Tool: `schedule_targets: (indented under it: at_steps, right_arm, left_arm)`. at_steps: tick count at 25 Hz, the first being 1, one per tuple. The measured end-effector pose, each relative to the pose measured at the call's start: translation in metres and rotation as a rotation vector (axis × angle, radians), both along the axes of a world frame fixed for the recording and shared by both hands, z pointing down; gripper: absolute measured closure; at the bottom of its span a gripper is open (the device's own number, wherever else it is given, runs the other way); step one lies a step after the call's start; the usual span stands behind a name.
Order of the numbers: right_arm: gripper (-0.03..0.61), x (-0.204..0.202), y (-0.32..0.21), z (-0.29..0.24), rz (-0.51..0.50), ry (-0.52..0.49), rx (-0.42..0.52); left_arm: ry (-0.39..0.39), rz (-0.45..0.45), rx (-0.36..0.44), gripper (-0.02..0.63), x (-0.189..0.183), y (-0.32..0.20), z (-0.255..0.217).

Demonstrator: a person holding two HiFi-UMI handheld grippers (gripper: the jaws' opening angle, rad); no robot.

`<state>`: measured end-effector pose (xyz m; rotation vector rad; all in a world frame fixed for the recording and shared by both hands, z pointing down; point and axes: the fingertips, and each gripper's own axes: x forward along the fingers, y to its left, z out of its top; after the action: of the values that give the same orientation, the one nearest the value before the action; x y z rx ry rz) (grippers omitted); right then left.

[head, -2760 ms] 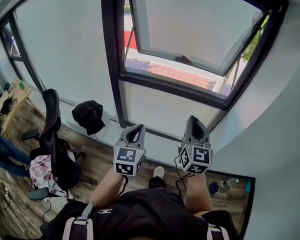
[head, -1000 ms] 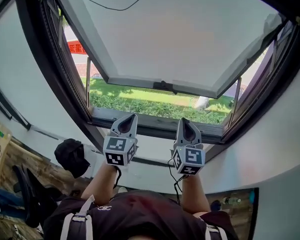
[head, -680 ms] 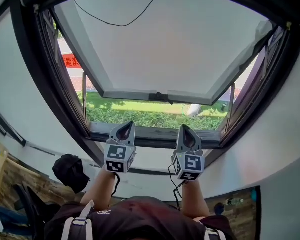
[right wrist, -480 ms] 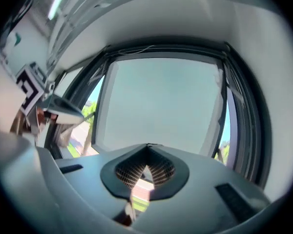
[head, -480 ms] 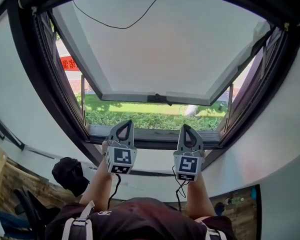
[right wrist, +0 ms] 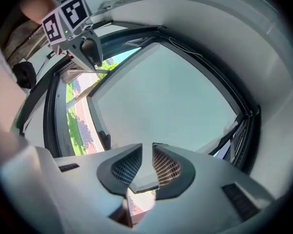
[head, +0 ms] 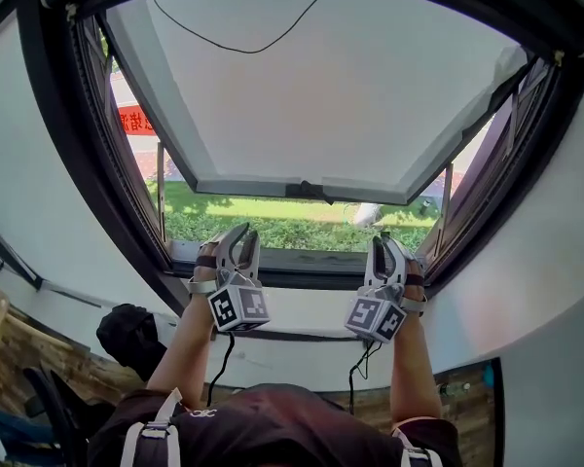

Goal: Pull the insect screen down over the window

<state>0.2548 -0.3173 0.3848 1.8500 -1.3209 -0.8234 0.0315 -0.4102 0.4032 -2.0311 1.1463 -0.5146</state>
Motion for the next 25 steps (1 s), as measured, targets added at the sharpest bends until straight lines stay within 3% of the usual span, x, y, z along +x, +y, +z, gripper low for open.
schedule_targets:
  at_steps: [7, 13, 18, 22, 25]
  right_arm:
    - [0.494, 0.033, 0.005, -0.081, 0.017, 0.070, 0.070]
    - [0.494, 0.059, 0.011, -0.178, -0.019, 0.092, 0.107]
    - [0.495, 0.068, 0.019, -0.258, -0.015, 0.153, 0.121]
    - [0.495, 0.073, 0.021, -0.308, -0.014, 0.180, 0.083]
    - [0.494, 0.072, 0.023, -0.345, -0.025, 0.194, 0.052]
  left_arm:
    - [0.036, 0.022, 0.068, 0.495, -0.011, -0.012, -0.058]
    - [0.068, 0.048, 0.089, 0.515, -0.044, -0.032, -0.153]
    - [-0.039, -0.010, 0.212, 0.518, -0.087, -0.047, -0.252]
    - [-0.171, -0.053, 0.305, 0.520, -0.108, -0.049, -0.321]
    - [-0.249, -0.042, 0.333, 0.520, -0.117, -0.041, -0.361]
